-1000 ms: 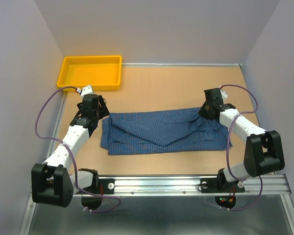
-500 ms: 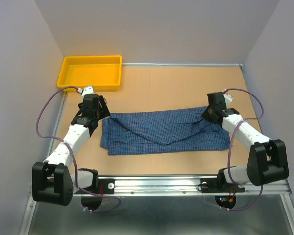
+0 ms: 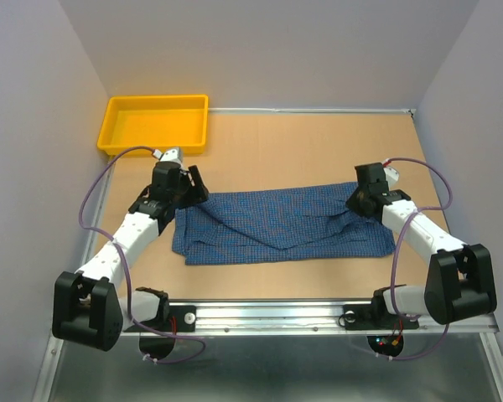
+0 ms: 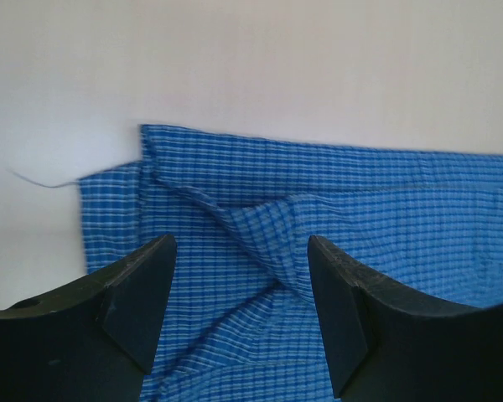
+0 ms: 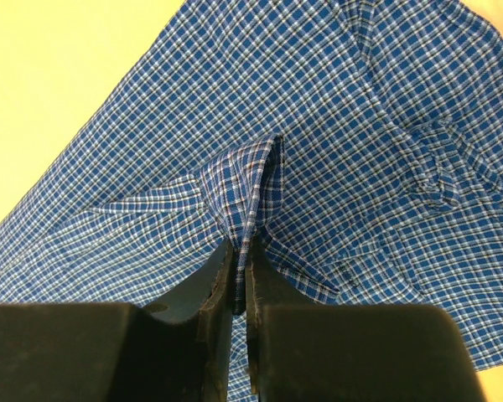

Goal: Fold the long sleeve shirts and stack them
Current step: Fold the shirt

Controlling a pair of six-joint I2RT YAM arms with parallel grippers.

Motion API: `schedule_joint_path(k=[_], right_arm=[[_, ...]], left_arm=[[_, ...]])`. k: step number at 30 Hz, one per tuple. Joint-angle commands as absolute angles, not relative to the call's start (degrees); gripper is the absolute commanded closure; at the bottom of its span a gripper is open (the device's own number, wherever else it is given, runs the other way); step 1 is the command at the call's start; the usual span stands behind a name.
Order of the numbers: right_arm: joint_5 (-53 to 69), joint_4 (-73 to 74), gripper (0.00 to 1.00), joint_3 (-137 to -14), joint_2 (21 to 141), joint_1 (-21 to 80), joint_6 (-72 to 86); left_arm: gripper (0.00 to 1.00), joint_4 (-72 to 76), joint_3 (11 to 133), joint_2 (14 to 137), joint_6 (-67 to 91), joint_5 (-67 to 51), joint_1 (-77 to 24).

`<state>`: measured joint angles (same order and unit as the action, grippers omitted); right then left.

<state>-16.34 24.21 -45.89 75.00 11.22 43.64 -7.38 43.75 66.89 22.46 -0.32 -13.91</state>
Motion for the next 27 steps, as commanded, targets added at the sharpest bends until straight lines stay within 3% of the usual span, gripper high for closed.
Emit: schedule_joint_path(k=[1, 14, 27], right_arm=[[-19.5, 24.3, 0.89, -44.8, 73.6, 10.7, 43.4], [-13.3, 23.6, 0.89, -48.2, 75.9, 10.7, 40.8], [-4.7, 22.7, 0.88, -49.4, 77.5, 10.8, 38.0]], left_arm=[[0.25, -4.0, 45.4, 64.9, 27.2, -6.6, -18.4], [0.25, 5.7, 50.5, 79.2, 42.0, -4.3, -24.3], [0.25, 3.3, 44.2, 77.4, 45.8, 5.1, -24.3]])
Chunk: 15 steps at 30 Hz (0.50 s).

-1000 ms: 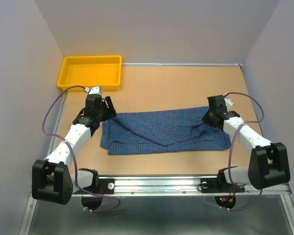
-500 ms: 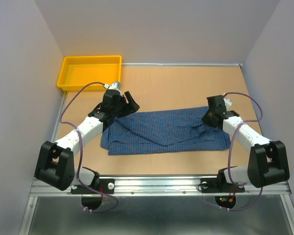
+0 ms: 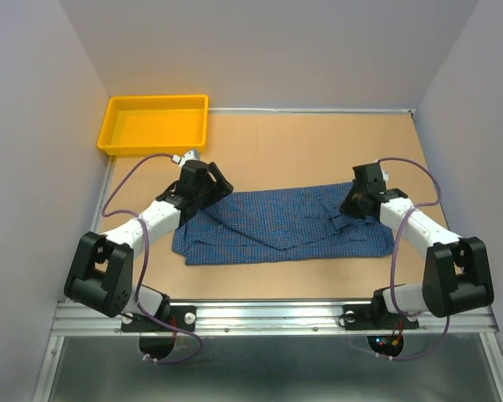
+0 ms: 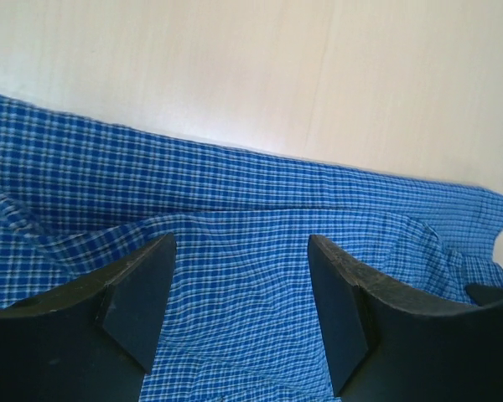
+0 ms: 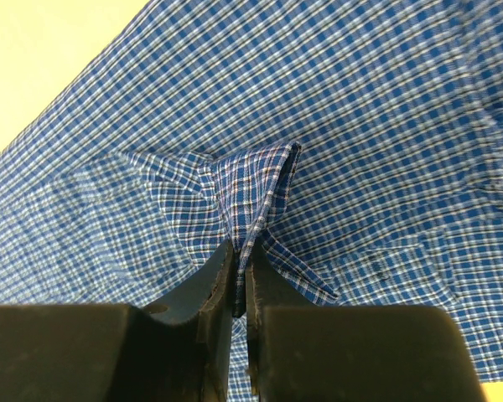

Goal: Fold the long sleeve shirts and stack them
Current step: Fold the shirt

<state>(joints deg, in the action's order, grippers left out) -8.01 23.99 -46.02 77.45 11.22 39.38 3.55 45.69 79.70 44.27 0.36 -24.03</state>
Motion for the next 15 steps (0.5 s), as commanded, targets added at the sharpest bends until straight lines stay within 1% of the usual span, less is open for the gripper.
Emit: schedule_joint_path(k=[1, 6, 8, 11, 15], right_arm=[[-4.1, 22.6, 0.88, -49.5, 77.5, 10.8, 38.0], [-0.4, 22.4, 0.85, -50.4, 76.8, 10.7, 36.7], [-0.4, 22.5, 0.84, -50.4, 76.6, 10.8, 36.7], [3.2, 22.4, 0.84, -50.9, 76.8, 10.8, 36.2], [7.6, 22.3, 0.84, -52.1, 77.3, 11.0, 35.5]], left_arm=[[0.25, 3.1, 43.9, 77.4, 45.9, 5.6, -24.2], [0.25, 2.5, 40.8, 75.9, 47.3, 8.3, -23.3], [0.25, 2.5, 39.1, 74.6, 47.6, 8.8, -22.7], [0.25, 2.4, 36.5, 72.9, 48.8, 8.7, -21.0], [0.25, 2.6, 33.0, 67.6, 49.5, 9.1, -19.1]])
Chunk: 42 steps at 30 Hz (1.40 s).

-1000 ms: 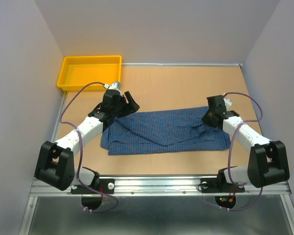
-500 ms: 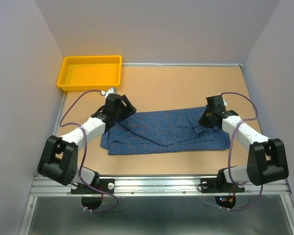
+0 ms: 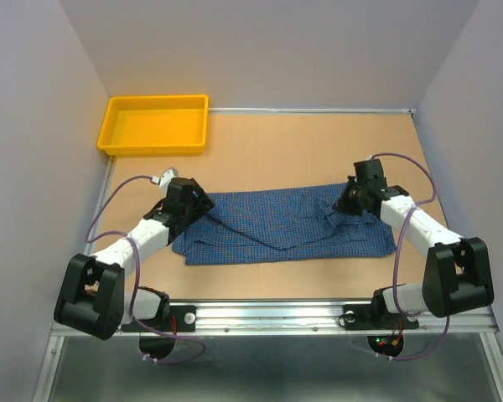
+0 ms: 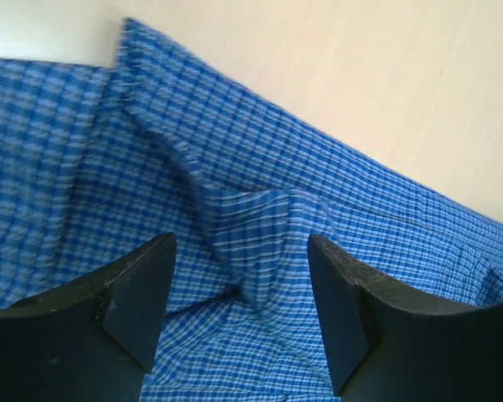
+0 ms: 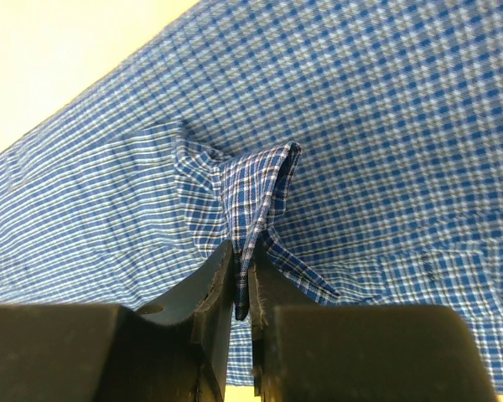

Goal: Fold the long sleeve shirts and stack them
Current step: Fold the shirt

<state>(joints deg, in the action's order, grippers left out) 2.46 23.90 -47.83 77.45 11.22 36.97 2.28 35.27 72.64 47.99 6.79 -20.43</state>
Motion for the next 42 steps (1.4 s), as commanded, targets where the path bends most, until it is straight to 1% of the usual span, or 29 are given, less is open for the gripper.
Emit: schedule_joint_path(k=[1, 5, 6, 7, 11, 13, 16, 21, 23, 25, 26, 28, 29, 30, 31, 32, 34, 35, 37, 38, 42], right_arm=[[8.7, 22.3, 0.84, -52.5, 77.5, 11.2, 35.1], [8.8, 22.3, 0.84, -52.9, 78.0, 11.4, 34.2], [8.6, 22.3, 0.84, -53.0, 78.0, 11.4, 34.1], [8.6, 22.3, 0.84, -53.1, 77.9, 11.6, 33.8], [7.3, 22.4, 0.84, -54.0, 77.5, 12.2, 32.3], [6.4, 22.4, 0.84, -54.3, 77.0, 12.2, 31.4], [6.3, 22.3, 0.84, -54.8, 76.5, 12.7, 29.7], [8.6, 22.2, 0.84, -56.2, 77.2, 14.6, 28.4], [10.3, 22.3, 0.84, -58.3, 77.3, 17.4, 28.6], [10.3, 22.3, 0.85, -60.3, 77.4, 20.9, 28.7], [10.6, 22.3, 0.85, -61.6, 78.1, 25.0, 28.6], [12.0, 22.2, 0.85, -65.1, 79.2, 29.4, 28.4], [12.5, 22.2, 0.85, -66.3, 80.4, 34.3, 28.3], [12.8, 22.2, 0.85, -67.1, 81.2, 37.0, 28.0], [14.7, 22.2, 0.85, -69.1, 81.9, 39.4, 26.9], [16.1, 22.3, 0.85, -70.0, 83.5, 44.1, 26.3], [19.6, 22.3, 0.85, -71.9, 84.7, 49.0, 24.4], [21.0, 22.4, 0.85, -72.6, 85.6, 54.0, 23.3], [23.7, 23.1, 0.85, -73.3, 87.9, 58.9, 21.4], [27.0, 23.6, 0.85, -74.0, 88.7, 63.2, 19.2], [33.9, 26.9, 0.85, -76.0, 92.5, 72.0, 13.5]], left_arm=[[0.25, 2.2, 32.6, 66.8, 49.6, 8.9, -18.6], [0.25, -2.5, 35.8, 64.3, 49.3, 8.7, -18.6], [0.25, -5.6, 37.2, 64.3, 49.0, 9.0, -18.7], [0.27, -7.6, 40.7, 64.9, 48.8, 9.3, -19.0], [0.27, -18.5, 49.5, 71.6, 46.6, 10.8, -20.1], [0.27, -24.8, 55.7, 76.8, 46.1, 11.2, -21.0], [0.28, -29.9, 63.3, 81.2, 46.2, 12.7, -22.8], [0.28, -33.8, 68.9, 87.7, 47.1, 14.3, -25.0], [0.29, -33.9, 69.0, 87.1, 47.7, 15.7, -25.4], [0.29, -32.8, 67.8, 84.7, 47.7, 17.3, -25.4], [0.29, -32.4, 67.0, 83.2, 47.7, 18.1, -25.0], [0.29, -31.6, 64.7, 78.5, 47.6, 20.1, -23.8], [0.30, -31.3, 62.8, 76.9, 47.3, 20.6, -22.9], [0.29, -30.9, 61.9, 73.8, 46.9, 21.1, -20.5], [0.29, -30.5, 60.9, 72.1, 46.0, 21.4, -19.1], [0.29, -30.2, 59.0, 68.9, 45.4, 21.5, -17.8], [0.28, -29.0, 57.1, 65.8, 43.2, 21.9, -13.5], [0.28, -28.7, 56.3, 64.4, 42.5, 22.2, -12.3], [0.28, -27.8, 54.5, 60.3, 41.3, 23.2, -10.2], [0.28, -27.8, 53.8, 59.1, 40.8, 23.7, -9.8], [0.28, -26.5, 52.4, 54.0, 40.3, 24.7, -9.0]])
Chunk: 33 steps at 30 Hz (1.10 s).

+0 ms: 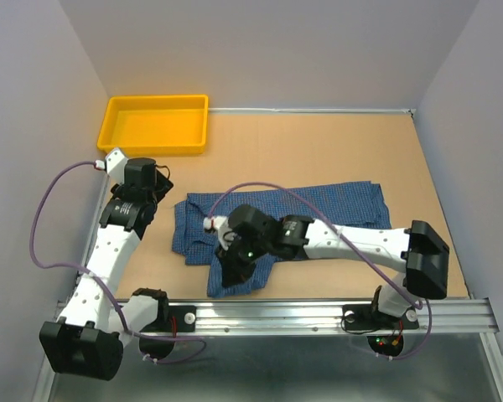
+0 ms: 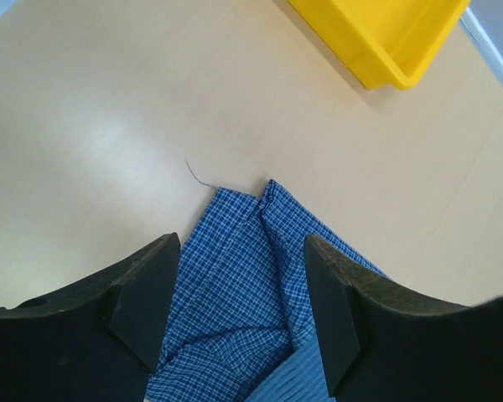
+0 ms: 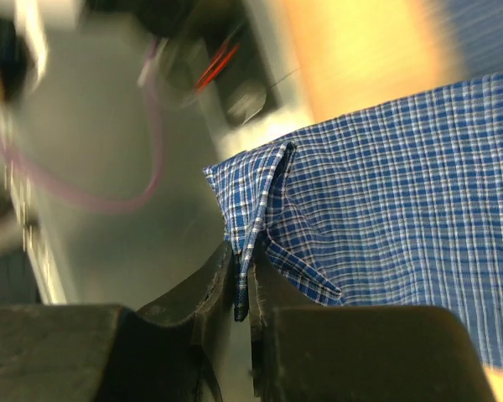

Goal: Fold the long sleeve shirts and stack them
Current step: Fold the shirt

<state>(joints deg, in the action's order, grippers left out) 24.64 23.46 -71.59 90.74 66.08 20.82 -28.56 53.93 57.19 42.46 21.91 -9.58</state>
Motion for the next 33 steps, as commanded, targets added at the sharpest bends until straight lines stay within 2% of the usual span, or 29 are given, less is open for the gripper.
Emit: schedule_joint_path(k=[1, 4, 11, 16, 19, 26, 33], right_arm=[[34.6, 28.5, 0.85, -76.5, 93.1, 73.3, 12.5], [35.7, 30.6, 0.85, -78.4, 94.7, 78.3, 10.0], [34.8, 31.5, 0.86, -80.1, 94.9, 82.0, 8.4], [20.4, 31.6, 0.88, -77.7, 92.2, 81.7, 9.9], [13.9, 31.6, 0.90, -75.4, 89.3, 78.4, 11.6], [2.2, 30.5, 0.91, -70.5, 81.4, 61.7, 16.3], [0.9, 30.1, 0.91, -68.3, 78.3, 53.2, 15.8]], left_arm=[[0.27, -26.4, 52.2, 53.4, 40.3, 24.7, -9.0], [0.28, -26.3, 51.4, 51.7, 40.6, 24.3, -8.9], [0.28, -26.0, 49.8, 47.6, 40.8, 23.0, -8.9], [0.28, -26.5, 48.7, 45.5, 40.4, 19.9, -8.9], [0.28, -26.0, 47.3, 44.2, 39.4, 18.3, -8.9], [0.28, -22.5, 45.4, 43.6, 35.3, 11.9, -8.9], [0.29, -16.4, 43.1, 47.8, 33.6, -2.2, -9.1]])
